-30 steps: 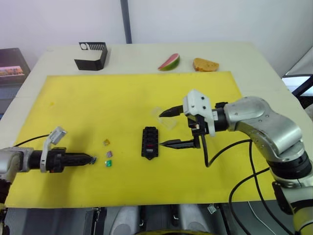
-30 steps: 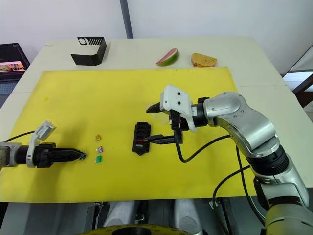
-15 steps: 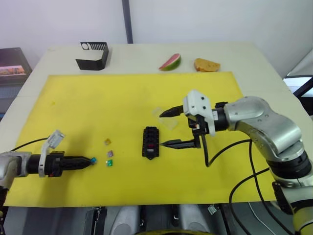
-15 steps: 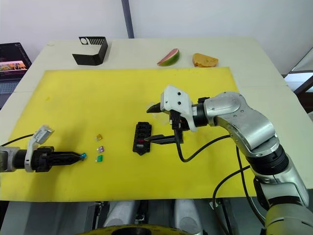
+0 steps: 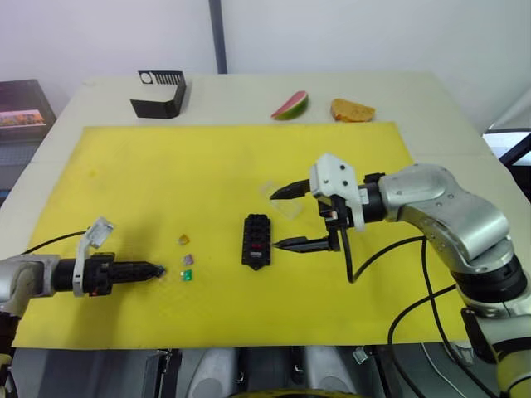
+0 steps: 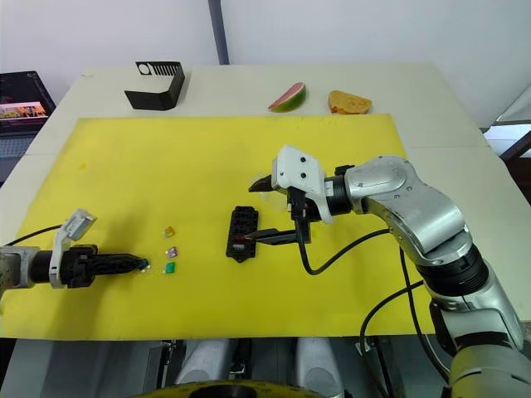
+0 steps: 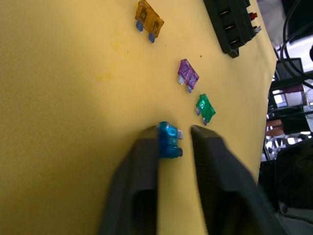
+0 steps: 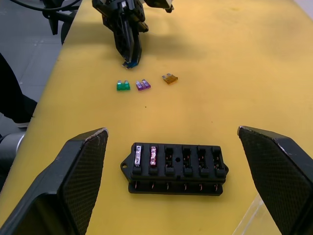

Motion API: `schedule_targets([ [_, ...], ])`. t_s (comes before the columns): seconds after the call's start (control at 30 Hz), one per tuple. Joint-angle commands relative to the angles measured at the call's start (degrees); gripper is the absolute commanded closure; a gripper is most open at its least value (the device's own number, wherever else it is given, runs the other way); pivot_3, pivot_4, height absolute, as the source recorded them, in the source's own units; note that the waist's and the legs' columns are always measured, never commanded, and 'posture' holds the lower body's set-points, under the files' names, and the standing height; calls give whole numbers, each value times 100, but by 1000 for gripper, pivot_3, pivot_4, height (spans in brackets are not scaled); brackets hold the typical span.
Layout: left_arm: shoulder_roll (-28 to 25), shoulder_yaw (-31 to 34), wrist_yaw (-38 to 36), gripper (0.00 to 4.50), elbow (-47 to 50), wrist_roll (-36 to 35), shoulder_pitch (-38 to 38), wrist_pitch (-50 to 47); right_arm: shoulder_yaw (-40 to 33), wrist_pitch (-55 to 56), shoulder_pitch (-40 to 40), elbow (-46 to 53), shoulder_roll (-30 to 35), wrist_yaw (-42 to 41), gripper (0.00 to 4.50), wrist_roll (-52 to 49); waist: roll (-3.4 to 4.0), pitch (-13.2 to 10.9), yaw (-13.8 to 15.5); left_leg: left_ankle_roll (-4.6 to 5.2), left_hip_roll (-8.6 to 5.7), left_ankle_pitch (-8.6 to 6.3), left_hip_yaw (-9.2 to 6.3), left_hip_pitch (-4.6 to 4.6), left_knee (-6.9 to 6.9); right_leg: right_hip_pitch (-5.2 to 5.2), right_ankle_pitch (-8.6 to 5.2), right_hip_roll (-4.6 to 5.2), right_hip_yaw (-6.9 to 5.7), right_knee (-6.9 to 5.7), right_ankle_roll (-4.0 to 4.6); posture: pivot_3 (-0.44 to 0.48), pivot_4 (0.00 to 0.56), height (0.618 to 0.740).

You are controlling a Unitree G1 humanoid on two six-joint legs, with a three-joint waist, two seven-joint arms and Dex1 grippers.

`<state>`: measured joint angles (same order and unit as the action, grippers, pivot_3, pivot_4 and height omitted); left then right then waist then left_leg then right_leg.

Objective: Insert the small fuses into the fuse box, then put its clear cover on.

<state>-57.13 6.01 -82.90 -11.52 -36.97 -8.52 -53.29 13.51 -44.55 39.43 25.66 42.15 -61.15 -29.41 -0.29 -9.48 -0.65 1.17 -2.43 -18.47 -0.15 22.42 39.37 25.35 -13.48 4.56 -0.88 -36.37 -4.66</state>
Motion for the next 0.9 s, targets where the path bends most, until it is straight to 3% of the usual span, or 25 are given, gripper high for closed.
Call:
schedule_targets([
  [0.03, -68, 109, -13, 3768, 129, -45, 41, 35, -32, 117, 106, 102, -3, -30, 0, 22, 0, 0, -1, 0, 0, 0, 0, 0, 0, 0, 0, 0, 0, 0, 0, 0, 150, 740],
  [0.9, -126, 356, 91, 3768, 248, -174, 291, 17, 9, 154, 89, 83, 6, -27, 0, 35, 0, 0, -7, -1, 0, 0, 0, 0, -6, 2, 0, 0, 0, 2, 1, 0, 150, 740],
])
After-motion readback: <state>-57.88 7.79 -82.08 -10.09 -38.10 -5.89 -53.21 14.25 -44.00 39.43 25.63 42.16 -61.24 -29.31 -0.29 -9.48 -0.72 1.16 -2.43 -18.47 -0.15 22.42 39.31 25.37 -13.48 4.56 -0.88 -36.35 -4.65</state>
